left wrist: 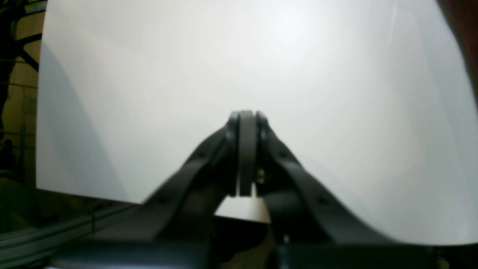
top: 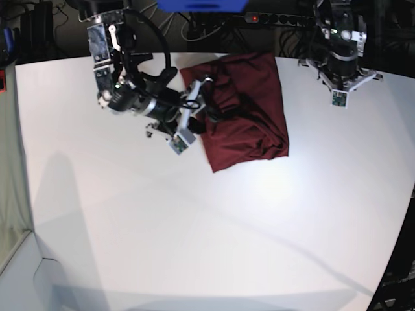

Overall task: Layout the t-shirt on the table in an organized manner, then fold the t-shirt properly
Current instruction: 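Press the folded end down onto the shirt with the right gripper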

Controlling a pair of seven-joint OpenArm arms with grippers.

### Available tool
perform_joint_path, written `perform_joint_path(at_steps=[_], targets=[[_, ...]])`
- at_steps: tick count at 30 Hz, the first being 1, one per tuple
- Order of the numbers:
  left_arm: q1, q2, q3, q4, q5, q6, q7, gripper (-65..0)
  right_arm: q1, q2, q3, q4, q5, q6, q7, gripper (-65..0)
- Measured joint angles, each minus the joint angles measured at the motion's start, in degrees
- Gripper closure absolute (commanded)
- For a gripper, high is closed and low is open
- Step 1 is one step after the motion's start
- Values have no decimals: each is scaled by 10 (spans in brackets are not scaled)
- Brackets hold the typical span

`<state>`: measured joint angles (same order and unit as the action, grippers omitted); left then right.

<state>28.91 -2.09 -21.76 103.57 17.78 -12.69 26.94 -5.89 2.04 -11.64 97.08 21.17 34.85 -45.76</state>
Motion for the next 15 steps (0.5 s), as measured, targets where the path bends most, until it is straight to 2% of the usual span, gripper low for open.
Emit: perform_joint_path(at_steps=[4, 5, 9, 15], targets=[[0, 0, 0, 0, 0, 0, 0, -1, 0, 0, 0, 2, 1, 0, 1, -22], [-1, 0, 0, 0, 0, 0, 0, -1, 0, 0, 0, 4, 2, 0, 1, 0], [-1, 0, 0, 0, 0, 0, 0, -1, -3, 0, -16, 25, -2, 0, -1, 0], [-2, -1, 0, 0, 2, 0, 0, -1, -19, 14, -127, 91, 5, 0, 6, 0]])
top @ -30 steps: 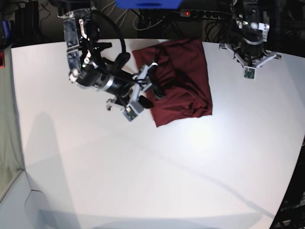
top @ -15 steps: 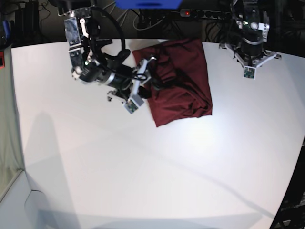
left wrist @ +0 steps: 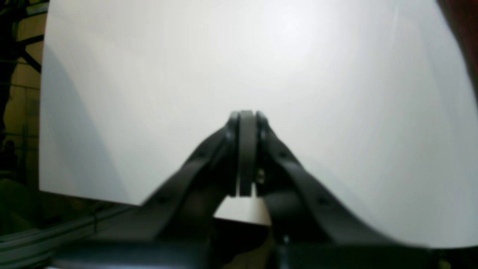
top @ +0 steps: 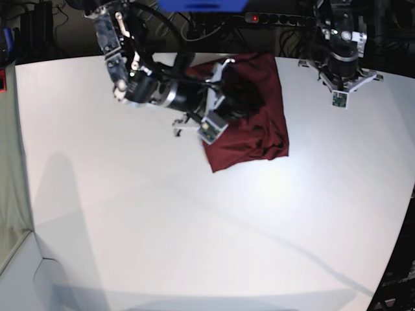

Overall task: Layout the t-shirt on the table in an organized manner, then fold the t-shirt properly
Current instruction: 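Press the folded end down onto the shirt with the right gripper, then grasp the shirt edge with the right gripper and tuck it under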

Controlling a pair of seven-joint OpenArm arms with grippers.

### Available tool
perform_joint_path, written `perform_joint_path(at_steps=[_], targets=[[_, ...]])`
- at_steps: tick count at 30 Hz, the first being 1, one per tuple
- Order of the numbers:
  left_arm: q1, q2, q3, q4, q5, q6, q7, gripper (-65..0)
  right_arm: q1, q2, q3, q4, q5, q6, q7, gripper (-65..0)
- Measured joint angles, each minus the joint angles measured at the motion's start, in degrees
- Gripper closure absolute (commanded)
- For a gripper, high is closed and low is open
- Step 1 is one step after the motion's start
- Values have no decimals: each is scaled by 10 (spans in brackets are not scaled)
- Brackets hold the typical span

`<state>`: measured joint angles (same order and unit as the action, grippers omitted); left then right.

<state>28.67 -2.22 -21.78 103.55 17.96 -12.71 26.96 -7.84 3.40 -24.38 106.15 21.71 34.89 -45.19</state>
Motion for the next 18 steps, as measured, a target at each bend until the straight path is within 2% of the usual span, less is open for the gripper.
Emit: perform_joint_path(at_steps=[3, 8, 11, 14, 18], targets=[[-1, 2, -22, 2, -2, -1, 1, -1, 0, 5, -51, -1, -6, 2, -7, 0], [-20, 0, -68, 19, -2, 0, -3, -1, 3, 36, -139, 0, -9, 2, -7, -10], [-20, 2, -86, 19, -2, -2, 5, -3, 3, 37, -189, -8, -8, 2, -5, -95], [-38, 2, -111, 18, -2, -2, 7, -5, 11, 37, -201, -19, -9, 2, -7, -174], [-43, 4, -121, 19, -2, -2, 3, -5, 22, 37, -193, -19, -13, 2, -7, -221]])
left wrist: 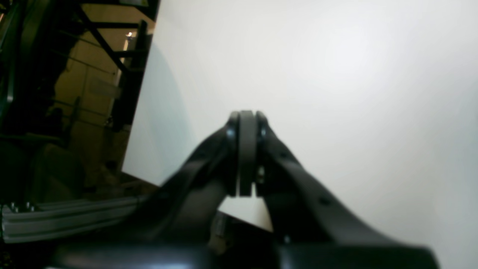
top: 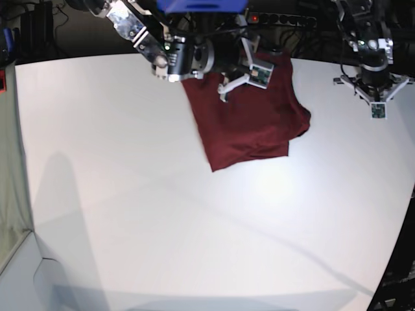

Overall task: Layout the t-shirt on the table in an organized manner, then fold the t-shirt properly
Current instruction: 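Grasp the shirt edge with the right gripper and tuck it under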

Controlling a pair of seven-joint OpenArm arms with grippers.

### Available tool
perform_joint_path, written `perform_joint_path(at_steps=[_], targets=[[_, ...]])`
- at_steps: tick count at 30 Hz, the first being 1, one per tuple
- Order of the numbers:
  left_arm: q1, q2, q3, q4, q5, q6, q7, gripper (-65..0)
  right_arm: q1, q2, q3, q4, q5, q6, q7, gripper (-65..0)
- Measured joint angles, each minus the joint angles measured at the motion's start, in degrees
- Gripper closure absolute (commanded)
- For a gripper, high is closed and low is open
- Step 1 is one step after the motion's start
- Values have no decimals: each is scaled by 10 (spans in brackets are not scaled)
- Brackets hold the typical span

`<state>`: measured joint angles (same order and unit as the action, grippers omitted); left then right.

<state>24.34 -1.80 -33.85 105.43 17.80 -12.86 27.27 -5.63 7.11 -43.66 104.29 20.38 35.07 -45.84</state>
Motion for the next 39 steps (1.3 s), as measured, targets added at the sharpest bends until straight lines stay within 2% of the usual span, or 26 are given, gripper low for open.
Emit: perform_joint_path(at_steps=[6, 8, 10, 14, 18, 24, 26, 31, 39], targets=[[4, 2, -2, 0, 0, 0, 3, -12, -3, 0, 9, 0, 1, 0, 1, -224], [4, 2, -4, -1, 0, 0, 3, -50, -3, 0, 21, 0, 0, 0, 1, -224], [4, 3, -9, -2, -9, 0, 3, -116, -3, 0, 36, 1, 0, 0, 1, -225], [7, 15, -9, -2, -68, 0, 4, -189, 1, 0, 76, 1, 1, 0, -2, -226], [14, 18, -17, 0, -95, 0, 4, -190, 31, 0, 129, -14, 5, 0, 0, -260], [24, 32, -16, 2, -104, 2, 4, -190, 90, -2, 181, -106, 3, 1, -1, -417], [24, 31, -15, 2, -104, 2, 4, -190, 107, -2, 188, -132, -1, 0, 0, -450], [22, 31, -14, 0, -104, 2, 4, -190, 134, -7, 185, -160, 0, 0, -1, -453], [22, 31, -14, -1, -103, 2, 4, -190, 173, -45, 183, -193, 5, 0, 6, -454]])
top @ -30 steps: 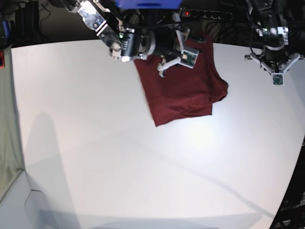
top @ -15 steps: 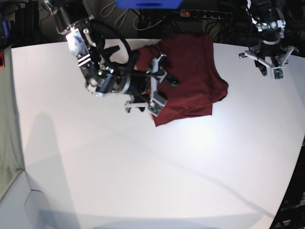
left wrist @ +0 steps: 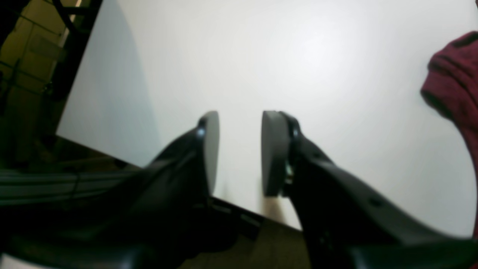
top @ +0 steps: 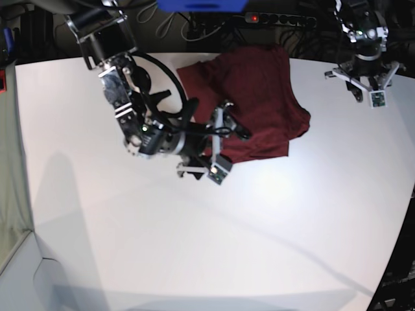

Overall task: Layout the t-shirt on the table in an organized manner, then fold the t-shirt properly
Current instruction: 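Grasp the shirt edge with the right gripper and tuck it under, then smooth the folded shirt edge with the right gripper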

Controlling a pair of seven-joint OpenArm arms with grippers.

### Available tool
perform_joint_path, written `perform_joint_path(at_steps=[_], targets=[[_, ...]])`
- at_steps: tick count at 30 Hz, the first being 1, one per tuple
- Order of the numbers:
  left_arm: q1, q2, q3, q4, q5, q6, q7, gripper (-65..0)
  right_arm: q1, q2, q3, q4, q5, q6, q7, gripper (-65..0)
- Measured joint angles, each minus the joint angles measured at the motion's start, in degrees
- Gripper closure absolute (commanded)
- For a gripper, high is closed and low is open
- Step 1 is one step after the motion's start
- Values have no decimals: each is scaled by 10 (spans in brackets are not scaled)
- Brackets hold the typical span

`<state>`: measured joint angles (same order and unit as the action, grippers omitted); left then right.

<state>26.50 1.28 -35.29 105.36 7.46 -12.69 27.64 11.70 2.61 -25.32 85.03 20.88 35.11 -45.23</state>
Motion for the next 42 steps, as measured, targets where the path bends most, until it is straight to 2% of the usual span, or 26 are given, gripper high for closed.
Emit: perform_joint_path(at_steps=[5, 8, 11, 16, 20, 24, 28, 30, 32, 38, 42], targets=[[2, 0, 1, 0, 0, 0, 0, -190, 33, -20, -2, -74, -5, 0, -4, -454], [2, 0, 1, 0, 0, 0, 0, -190, 52, -21, -36, -89, -7, 0, 1, -454], [2, 0, 0, 0, -1, 0, 0, -190, 62, -20, -78, -88, -3, 0, 52, -455], [3, 0, -2, 0, -1, 0, 0, -190, 85, -17, -113, -124, 2, 2, 75, -456], [13, 0, -2, 0, 0, 0, 0, -190, 113, -18, -114, -195, -7, 1, 78, -456], [12, 0, -2, 0, -1, 0, 0, -190, 114, -25, -118, -233, -5, 0, 121, -454], [11, 0, -2, 0, 0, 0, 0, -190, 116, -26, -117, -246, -4, 0, 140, -449], [11, 0, -2, 0, -1, 0, 0, -190, 115, -26, -117, -251, -5, 0, 138, -419], [11, 0, -2, 0, -1, 0, 0, -190, 115, -26, -117, -251, -5, 0, 138, -355], [1, 0, -2, 0, -1, 0, 0, -190, 115, -26, -117, -250, -4, 0, 140, -96], [-3, 0, -2, 0, 0, 0, 0, -190, 116, -26, -117, -250, -5, 0, 140, -22]])
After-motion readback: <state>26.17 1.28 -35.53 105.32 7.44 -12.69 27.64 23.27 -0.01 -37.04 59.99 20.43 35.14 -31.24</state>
